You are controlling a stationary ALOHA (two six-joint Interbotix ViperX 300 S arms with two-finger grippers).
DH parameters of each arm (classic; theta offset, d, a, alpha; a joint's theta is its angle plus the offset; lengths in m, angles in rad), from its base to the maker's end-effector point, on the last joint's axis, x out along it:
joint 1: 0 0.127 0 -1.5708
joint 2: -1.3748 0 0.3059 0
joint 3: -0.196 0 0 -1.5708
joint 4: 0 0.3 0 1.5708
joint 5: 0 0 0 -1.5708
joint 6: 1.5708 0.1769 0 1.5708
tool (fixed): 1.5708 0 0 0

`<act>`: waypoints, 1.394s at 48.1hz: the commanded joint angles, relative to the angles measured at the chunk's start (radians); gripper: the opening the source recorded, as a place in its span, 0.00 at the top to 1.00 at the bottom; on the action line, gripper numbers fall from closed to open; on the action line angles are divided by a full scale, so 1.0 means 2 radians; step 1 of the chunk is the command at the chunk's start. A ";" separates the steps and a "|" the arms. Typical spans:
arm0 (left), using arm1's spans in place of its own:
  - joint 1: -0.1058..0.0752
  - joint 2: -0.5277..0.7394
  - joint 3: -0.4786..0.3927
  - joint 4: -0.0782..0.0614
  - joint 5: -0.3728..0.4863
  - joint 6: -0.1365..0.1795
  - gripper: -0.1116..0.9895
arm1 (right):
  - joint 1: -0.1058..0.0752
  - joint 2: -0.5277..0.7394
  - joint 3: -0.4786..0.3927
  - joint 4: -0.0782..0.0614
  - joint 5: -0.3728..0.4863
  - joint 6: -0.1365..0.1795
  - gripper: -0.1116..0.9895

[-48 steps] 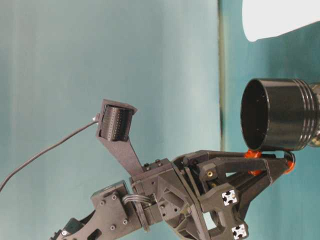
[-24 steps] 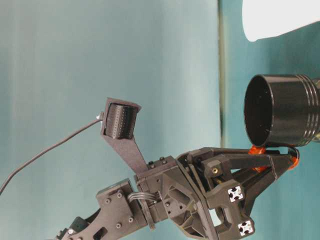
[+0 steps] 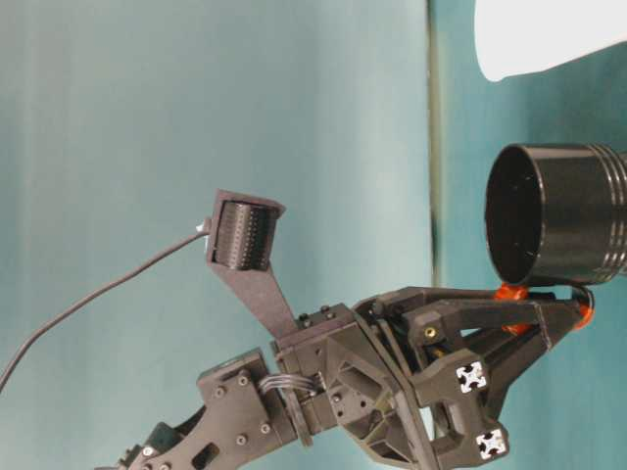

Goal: Put the paper cup into the moved red handle cup holder.

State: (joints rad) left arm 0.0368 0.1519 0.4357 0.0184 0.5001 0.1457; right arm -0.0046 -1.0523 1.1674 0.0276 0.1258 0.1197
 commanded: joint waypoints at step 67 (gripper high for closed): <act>-0.015 -0.194 0.092 0.002 0.006 -0.001 0.08 | -0.002 -0.001 -0.008 0.001 0.020 0.005 1.00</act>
State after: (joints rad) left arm 0.0123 -0.1580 0.5967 0.0199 0.5154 0.1457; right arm -0.0046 -1.0600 1.1674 0.0276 0.1595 0.1197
